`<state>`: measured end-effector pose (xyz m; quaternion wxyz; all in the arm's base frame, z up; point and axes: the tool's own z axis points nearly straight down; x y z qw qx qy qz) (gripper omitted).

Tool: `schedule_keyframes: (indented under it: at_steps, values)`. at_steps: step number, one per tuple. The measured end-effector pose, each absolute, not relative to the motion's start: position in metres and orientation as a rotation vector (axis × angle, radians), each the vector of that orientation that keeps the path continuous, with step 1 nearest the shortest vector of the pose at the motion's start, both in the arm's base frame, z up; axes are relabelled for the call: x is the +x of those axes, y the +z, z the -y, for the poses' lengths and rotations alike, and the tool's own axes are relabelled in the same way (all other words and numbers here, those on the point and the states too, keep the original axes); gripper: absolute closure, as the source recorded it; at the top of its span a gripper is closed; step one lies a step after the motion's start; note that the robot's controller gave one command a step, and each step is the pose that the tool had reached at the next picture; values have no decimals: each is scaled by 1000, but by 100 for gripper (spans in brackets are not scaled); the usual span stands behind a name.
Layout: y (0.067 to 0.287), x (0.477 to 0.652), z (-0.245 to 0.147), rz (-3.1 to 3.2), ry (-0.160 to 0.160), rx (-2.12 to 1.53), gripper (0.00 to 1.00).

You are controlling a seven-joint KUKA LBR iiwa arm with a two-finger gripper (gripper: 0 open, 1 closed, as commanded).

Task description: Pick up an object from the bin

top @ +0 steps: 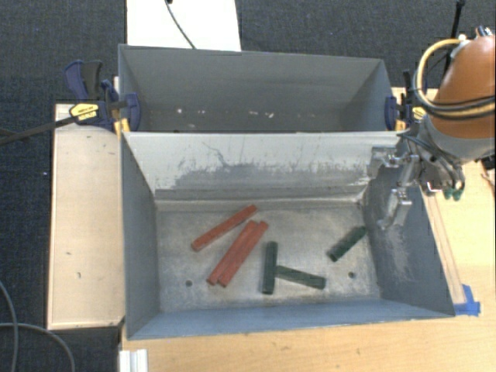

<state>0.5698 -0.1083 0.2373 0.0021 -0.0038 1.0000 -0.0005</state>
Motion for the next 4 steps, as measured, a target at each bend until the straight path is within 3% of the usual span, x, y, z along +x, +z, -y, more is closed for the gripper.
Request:
schedule_keyframes:
  at_steps: [1,2,3,4]
  values:
    - [94,550,146,-3082,3,-626,0]
    - [72,558,118,-3028,4,-845,0]
    - [72,558,119,-3027,2,-844,100]
    - [231,541,111,-3023,-7,-819,100]
